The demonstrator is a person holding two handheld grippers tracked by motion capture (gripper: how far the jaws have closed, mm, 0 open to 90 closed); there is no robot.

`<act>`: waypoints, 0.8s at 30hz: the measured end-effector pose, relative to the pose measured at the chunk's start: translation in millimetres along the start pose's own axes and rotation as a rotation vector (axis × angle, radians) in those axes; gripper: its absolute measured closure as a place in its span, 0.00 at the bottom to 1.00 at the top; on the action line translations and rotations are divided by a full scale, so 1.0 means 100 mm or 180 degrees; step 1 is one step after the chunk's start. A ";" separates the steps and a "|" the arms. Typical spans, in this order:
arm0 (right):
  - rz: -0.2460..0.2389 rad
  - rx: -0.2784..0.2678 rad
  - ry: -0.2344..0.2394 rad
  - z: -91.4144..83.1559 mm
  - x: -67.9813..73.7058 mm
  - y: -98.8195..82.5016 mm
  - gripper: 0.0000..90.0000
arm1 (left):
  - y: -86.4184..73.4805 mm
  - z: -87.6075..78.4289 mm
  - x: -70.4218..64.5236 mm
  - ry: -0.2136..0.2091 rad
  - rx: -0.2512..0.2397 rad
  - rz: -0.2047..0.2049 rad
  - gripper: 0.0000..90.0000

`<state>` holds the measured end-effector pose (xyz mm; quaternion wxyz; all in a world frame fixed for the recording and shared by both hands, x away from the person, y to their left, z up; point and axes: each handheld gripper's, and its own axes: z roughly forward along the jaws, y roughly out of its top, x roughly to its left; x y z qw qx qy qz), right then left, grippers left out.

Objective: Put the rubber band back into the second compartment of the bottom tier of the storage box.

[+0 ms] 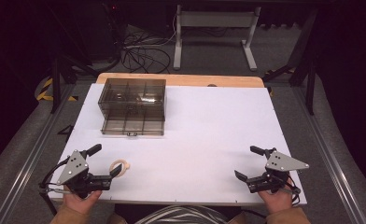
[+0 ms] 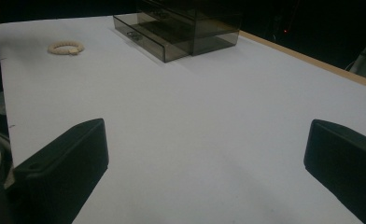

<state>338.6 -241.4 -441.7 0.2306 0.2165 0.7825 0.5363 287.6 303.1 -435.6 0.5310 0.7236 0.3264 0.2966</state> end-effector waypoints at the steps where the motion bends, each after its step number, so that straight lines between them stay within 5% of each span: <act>1: 0.0000 0.0000 0.0000 0.00 0.00 0.00 0.01 | 0.00 0.00 0.00 0.0001 0.0018 0.0021 0.04; 24: 0.0034 0.0021 0.0067 0.03 0.00 -0.02 0.02 | 0.04 0.00 0.01 -0.0036 0.0058 -0.0060 0.07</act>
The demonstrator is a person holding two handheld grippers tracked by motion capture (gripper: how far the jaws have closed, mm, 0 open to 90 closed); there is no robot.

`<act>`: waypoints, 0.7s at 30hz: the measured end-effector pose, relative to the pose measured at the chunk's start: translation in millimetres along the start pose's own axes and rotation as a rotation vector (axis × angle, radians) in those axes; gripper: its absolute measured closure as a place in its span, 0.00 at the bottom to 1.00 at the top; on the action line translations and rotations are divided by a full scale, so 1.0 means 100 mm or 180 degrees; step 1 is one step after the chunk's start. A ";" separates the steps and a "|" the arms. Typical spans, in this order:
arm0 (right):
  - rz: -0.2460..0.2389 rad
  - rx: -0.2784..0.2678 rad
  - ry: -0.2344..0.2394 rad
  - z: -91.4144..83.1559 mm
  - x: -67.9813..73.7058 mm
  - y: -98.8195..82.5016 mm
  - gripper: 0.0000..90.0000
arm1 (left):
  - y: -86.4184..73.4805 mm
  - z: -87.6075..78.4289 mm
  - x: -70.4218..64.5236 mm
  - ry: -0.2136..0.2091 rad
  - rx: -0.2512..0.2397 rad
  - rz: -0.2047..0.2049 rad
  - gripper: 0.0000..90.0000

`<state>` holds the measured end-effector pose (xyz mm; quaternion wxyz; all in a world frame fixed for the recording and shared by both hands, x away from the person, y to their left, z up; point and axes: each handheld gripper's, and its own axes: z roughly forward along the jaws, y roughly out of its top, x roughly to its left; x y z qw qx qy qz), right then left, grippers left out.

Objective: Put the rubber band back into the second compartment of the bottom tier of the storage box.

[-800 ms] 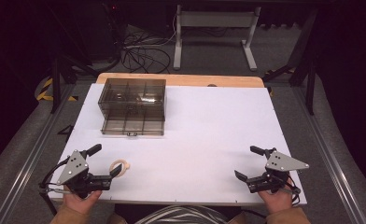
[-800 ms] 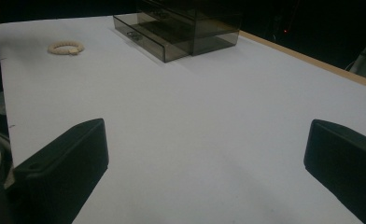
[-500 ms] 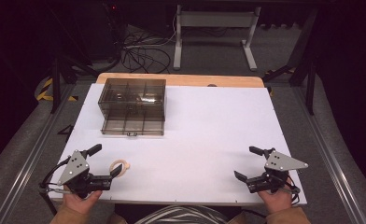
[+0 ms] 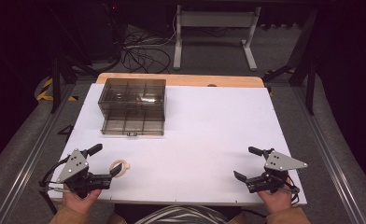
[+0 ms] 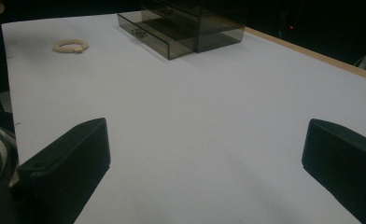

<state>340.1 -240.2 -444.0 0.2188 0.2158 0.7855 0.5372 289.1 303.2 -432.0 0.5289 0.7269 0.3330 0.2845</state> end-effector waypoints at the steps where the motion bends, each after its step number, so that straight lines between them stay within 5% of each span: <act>1: 0.0000 0.0001 -0.0001 0.00 0.00 0.00 0.02 | 0.00 0.00 0.00 -0.0003 0.0009 -0.0016 0.07; 21: 0.0025 0.0036 0.0031 0.04 0.00 -0.01 0.02 | 0.22 0.22 0.13 -0.0054 0.0205 -0.0058 0.09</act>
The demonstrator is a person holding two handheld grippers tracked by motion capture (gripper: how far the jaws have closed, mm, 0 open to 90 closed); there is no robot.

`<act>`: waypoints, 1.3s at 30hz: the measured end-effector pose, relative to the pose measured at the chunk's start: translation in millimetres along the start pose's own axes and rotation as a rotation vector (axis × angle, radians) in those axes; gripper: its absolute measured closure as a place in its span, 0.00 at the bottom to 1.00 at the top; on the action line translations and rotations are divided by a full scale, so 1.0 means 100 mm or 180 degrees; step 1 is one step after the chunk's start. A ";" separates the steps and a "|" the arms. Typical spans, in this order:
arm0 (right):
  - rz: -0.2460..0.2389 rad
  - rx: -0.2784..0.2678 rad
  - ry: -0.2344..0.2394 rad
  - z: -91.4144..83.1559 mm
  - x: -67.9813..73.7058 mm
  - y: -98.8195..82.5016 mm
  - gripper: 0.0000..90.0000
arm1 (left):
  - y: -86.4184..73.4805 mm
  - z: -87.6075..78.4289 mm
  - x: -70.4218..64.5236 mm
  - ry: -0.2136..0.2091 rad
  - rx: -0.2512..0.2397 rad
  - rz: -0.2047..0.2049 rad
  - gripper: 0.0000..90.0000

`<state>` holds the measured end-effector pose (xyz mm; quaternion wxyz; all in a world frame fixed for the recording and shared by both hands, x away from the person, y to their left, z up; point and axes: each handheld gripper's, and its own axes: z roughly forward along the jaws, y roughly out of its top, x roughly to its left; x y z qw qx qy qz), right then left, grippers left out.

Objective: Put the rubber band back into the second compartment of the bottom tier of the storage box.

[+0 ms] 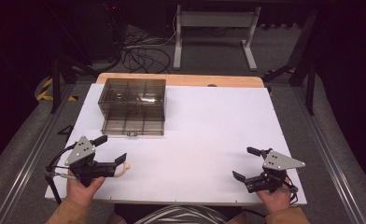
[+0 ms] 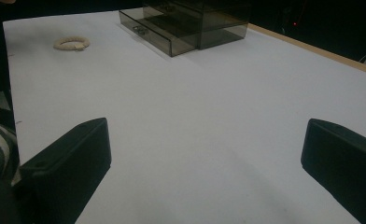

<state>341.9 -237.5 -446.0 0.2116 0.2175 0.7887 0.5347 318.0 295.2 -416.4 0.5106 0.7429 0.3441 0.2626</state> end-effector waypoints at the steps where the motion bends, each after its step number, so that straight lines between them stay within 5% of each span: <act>1: 0.0001 -0.0001 0.0000 0.00 0.00 0.00 0.02 | 0.01 0.01 0.01 -0.0004 0.0017 0.0006 0.09; 21: -0.0010 0.0012 0.0015 0.00 0.00 -0.01 0.03 | 0.12 0.16 0.19 -0.0074 0.0323 -0.0141 0.15; 31: -0.0018 0.0013 0.0027 0.00 0.00 -0.01 0.03 | 0.15 0.16 0.17 -0.0098 0.0552 0.0070 0.22; 39: -0.0027 0.0008 0.0059 0.01 0.01 0.00 0.03 | 0.14 0.20 0.19 -0.0107 0.0892 0.0065 0.30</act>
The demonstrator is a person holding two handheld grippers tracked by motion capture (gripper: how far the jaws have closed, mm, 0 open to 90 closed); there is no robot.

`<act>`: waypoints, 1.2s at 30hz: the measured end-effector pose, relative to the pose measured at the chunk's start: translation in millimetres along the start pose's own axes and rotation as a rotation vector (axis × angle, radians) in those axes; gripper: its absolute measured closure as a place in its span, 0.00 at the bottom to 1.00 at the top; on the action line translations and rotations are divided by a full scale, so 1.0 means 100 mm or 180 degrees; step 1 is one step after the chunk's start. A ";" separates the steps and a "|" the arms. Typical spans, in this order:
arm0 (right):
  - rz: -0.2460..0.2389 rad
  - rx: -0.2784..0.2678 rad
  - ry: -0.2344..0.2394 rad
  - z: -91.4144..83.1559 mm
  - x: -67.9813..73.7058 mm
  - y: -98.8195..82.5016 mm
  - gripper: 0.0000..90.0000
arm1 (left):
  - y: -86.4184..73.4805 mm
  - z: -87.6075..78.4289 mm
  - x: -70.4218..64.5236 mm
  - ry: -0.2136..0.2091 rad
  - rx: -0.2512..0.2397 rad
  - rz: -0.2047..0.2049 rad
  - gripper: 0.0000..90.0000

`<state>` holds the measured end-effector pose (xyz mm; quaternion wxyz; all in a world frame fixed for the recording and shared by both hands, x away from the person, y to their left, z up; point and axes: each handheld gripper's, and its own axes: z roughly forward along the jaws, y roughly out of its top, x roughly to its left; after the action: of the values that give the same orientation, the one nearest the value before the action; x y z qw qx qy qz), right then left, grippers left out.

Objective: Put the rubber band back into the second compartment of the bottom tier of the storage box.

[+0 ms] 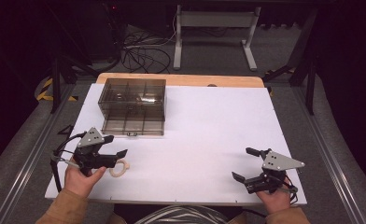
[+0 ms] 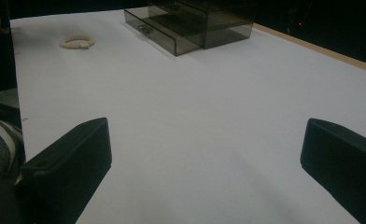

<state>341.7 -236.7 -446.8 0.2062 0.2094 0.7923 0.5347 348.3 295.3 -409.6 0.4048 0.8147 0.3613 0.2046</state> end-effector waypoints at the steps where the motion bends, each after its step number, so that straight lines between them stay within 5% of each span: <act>1: 0.0000 0.0002 -0.0002 0.00 0.00 0.00 0.03 | 0.00 0.01 0.00 0.0005 0.0043 0.0006 0.31; 18: 0.0002 -0.0001 0.0012 0.00 0.00 0.00 0.03 | -0.06 0.13 0.06 -0.0012 0.0608 -0.0082 0.37; 36: 0.0000 0.0006 0.0032 0.01 0.00 0.00 0.04 | -0.12 0.27 0.10 -0.0004 0.1275 -0.0120 0.57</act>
<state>342.0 -236.1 -447.1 0.2021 0.2069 0.7938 0.5350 367.0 293.7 -434.9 0.2386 0.8722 0.4097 0.1206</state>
